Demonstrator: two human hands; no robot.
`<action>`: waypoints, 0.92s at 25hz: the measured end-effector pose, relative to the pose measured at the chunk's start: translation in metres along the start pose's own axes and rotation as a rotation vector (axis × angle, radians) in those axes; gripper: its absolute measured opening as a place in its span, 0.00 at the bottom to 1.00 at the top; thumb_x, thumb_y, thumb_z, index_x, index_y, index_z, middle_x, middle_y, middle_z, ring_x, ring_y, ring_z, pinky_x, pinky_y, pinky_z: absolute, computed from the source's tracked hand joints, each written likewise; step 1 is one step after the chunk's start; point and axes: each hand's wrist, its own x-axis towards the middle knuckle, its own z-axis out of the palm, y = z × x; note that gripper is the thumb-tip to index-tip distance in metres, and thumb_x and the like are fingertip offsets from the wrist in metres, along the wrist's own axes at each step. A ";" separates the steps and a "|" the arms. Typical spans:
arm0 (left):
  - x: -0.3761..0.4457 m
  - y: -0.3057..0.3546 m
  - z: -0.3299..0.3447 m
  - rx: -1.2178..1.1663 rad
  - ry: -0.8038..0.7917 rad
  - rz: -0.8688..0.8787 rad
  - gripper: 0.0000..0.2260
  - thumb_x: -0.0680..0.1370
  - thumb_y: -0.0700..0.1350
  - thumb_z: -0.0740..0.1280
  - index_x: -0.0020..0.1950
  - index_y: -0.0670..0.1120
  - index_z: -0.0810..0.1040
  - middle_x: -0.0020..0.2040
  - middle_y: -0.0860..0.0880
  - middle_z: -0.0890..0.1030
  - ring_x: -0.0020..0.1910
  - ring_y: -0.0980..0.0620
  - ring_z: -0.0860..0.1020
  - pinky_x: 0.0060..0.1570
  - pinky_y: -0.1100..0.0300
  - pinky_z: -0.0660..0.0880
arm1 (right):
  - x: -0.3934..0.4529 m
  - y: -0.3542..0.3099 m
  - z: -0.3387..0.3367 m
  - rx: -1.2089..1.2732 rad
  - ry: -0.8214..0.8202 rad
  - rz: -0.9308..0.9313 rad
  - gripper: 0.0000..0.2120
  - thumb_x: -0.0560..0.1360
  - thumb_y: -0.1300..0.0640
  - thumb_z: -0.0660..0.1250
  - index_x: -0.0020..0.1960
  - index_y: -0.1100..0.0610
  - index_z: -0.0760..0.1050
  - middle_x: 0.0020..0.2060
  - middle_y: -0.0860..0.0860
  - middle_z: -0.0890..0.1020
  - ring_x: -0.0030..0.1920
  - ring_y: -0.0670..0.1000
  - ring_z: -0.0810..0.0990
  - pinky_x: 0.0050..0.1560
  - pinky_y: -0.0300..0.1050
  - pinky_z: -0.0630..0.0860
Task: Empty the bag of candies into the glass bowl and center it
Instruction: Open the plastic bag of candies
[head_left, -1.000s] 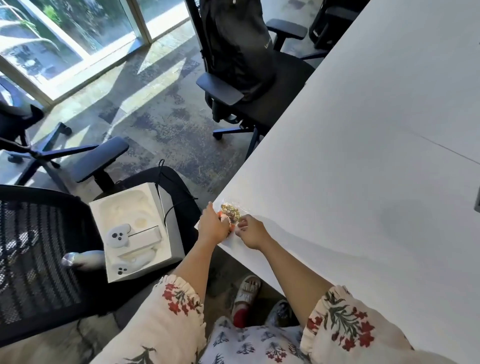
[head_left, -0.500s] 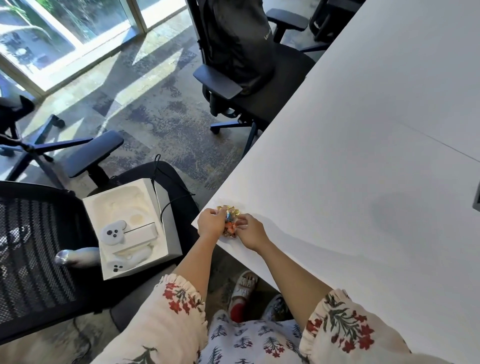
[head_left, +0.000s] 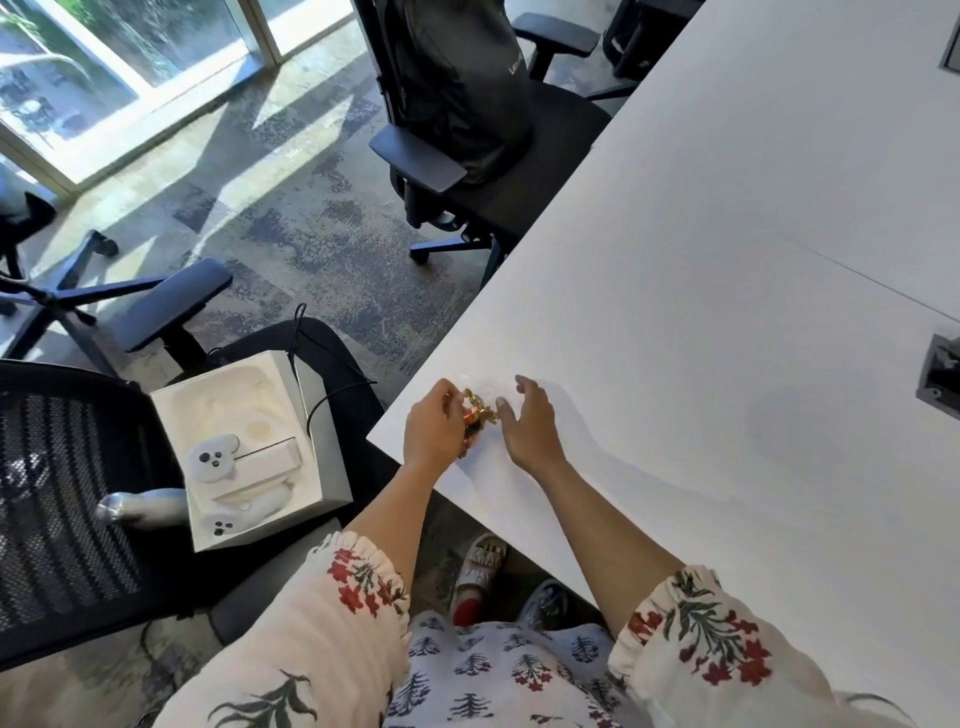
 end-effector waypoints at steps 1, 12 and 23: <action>-0.001 0.007 0.003 0.016 -0.020 0.050 0.09 0.84 0.45 0.60 0.47 0.44 0.74 0.37 0.45 0.80 0.36 0.44 0.77 0.38 0.51 0.72 | 0.002 0.000 -0.006 -0.007 0.003 -0.002 0.22 0.83 0.50 0.60 0.75 0.57 0.65 0.71 0.55 0.72 0.71 0.56 0.70 0.72 0.56 0.68; -0.027 0.066 0.039 0.035 -0.219 0.263 0.07 0.81 0.48 0.61 0.44 0.50 0.73 0.35 0.47 0.84 0.33 0.43 0.83 0.32 0.44 0.81 | -0.020 0.037 -0.100 0.308 0.033 0.030 0.09 0.79 0.58 0.67 0.53 0.62 0.84 0.43 0.53 0.85 0.40 0.43 0.82 0.40 0.32 0.75; -0.065 0.111 0.093 -0.195 -0.241 0.192 0.04 0.78 0.39 0.68 0.45 0.41 0.80 0.40 0.48 0.84 0.35 0.59 0.83 0.34 0.65 0.79 | -0.065 0.078 -0.164 0.566 0.083 0.099 0.06 0.75 0.57 0.74 0.48 0.59 0.87 0.45 0.58 0.87 0.45 0.50 0.85 0.50 0.44 0.83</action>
